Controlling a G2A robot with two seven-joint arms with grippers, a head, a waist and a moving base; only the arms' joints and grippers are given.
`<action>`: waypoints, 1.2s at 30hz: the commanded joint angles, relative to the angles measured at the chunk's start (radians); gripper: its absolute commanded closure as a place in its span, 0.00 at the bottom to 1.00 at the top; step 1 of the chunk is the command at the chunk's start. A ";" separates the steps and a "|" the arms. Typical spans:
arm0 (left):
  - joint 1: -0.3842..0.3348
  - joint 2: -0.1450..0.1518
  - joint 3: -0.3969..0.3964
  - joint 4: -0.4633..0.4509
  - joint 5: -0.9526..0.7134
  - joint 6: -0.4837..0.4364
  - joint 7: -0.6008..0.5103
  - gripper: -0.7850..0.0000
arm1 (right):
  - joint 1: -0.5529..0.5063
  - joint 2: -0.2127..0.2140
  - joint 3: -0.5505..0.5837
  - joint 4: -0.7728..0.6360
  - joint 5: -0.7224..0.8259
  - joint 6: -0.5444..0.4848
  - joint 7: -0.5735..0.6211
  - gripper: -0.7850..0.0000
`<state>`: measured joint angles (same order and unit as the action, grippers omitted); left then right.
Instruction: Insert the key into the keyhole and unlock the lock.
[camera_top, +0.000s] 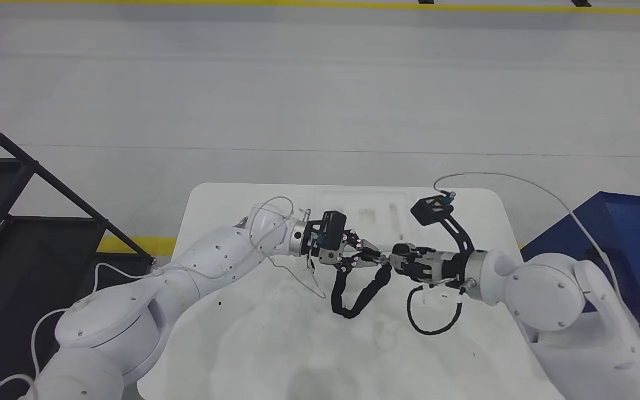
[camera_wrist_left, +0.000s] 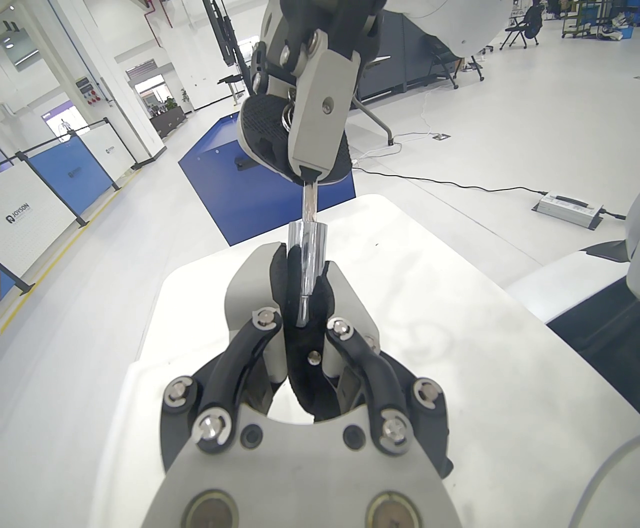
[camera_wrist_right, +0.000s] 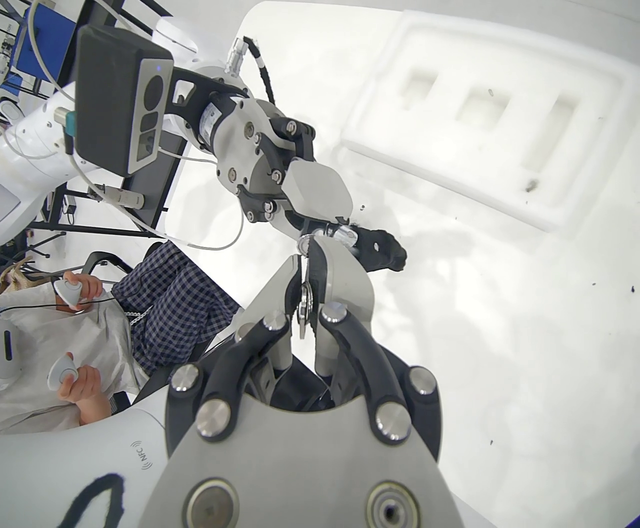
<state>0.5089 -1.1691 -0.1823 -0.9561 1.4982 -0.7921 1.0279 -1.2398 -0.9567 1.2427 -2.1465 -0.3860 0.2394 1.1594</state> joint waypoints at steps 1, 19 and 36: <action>0.001 0.000 -0.004 -0.002 0.000 -0.001 -0.001 1.00 | 0.004 0.000 -0.006 -0.003 -0.012 0.013 0.002 1.00; 0.022 0.012 -0.037 -0.026 -0.001 -0.012 -0.012 1.00 | 0.032 -0.004 -0.051 0.009 -0.008 0.053 -0.005 1.00; 0.040 0.020 -0.069 -0.045 0.017 -0.036 -0.036 1.00 | 0.070 -0.008 -0.091 0.026 -0.024 0.077 0.008 1.00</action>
<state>0.5477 -1.1496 -0.2490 -0.9996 1.5141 -0.8280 0.9921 -1.1724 -0.9641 1.1543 -2.1228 -0.4096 0.3146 1.1673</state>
